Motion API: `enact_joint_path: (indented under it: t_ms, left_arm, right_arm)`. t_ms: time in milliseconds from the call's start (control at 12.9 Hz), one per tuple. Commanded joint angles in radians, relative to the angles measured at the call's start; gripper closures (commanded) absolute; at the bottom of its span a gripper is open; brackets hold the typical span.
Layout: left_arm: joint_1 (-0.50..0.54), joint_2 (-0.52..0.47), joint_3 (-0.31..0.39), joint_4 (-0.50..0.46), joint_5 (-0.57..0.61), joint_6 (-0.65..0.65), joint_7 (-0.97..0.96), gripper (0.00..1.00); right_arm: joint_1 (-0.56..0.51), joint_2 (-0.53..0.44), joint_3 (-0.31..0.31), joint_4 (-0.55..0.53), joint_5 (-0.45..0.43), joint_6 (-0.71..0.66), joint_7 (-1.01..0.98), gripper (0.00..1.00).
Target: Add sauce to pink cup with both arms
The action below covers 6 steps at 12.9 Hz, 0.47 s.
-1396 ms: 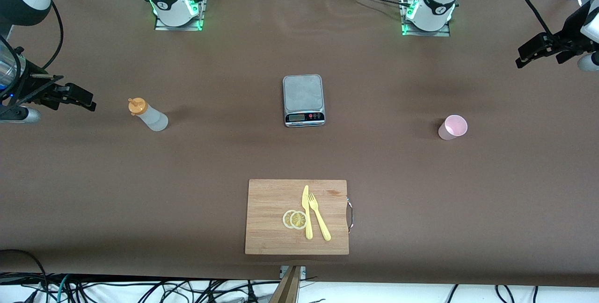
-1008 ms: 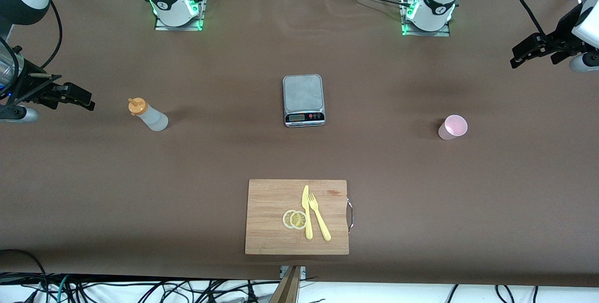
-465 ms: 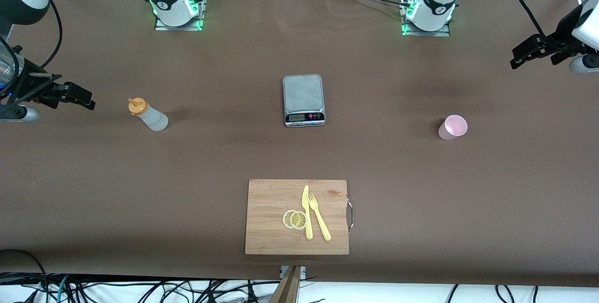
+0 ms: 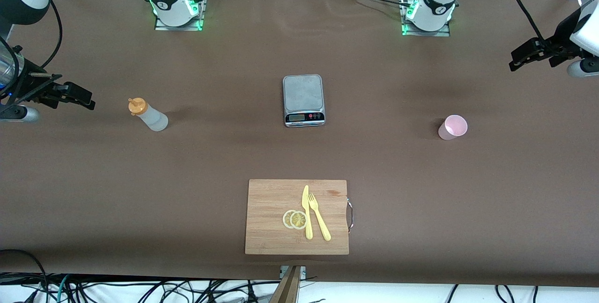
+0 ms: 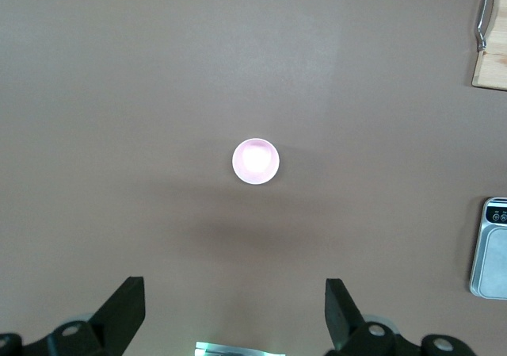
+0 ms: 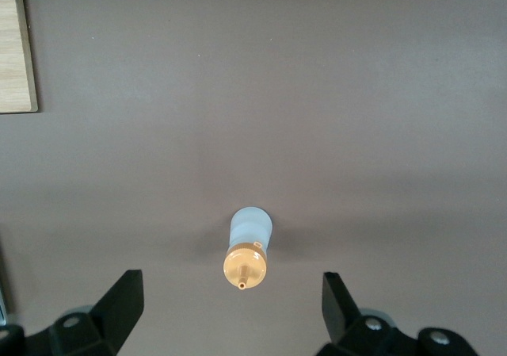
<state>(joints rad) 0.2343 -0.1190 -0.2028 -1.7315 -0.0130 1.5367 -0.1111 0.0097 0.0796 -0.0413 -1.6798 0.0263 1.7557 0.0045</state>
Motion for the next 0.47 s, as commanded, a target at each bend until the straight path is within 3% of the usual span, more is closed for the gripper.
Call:
enact_joint_path:
  t_ms: [0,388]
  left_arm:
    - [0.007,0.009,-0.003,0.023,-0.007,-0.012,-0.009,0.00]
    - [0.008,0.009,-0.001,0.021,-0.007,-0.012,-0.009,0.00]
  right_arm:
    - [-0.007,-0.012,0.005,0.002,-0.006,-0.016,-0.008,0.00]
    - [-0.007,-0.014,0.005,0.002,-0.006,-0.016,-0.006,0.00]
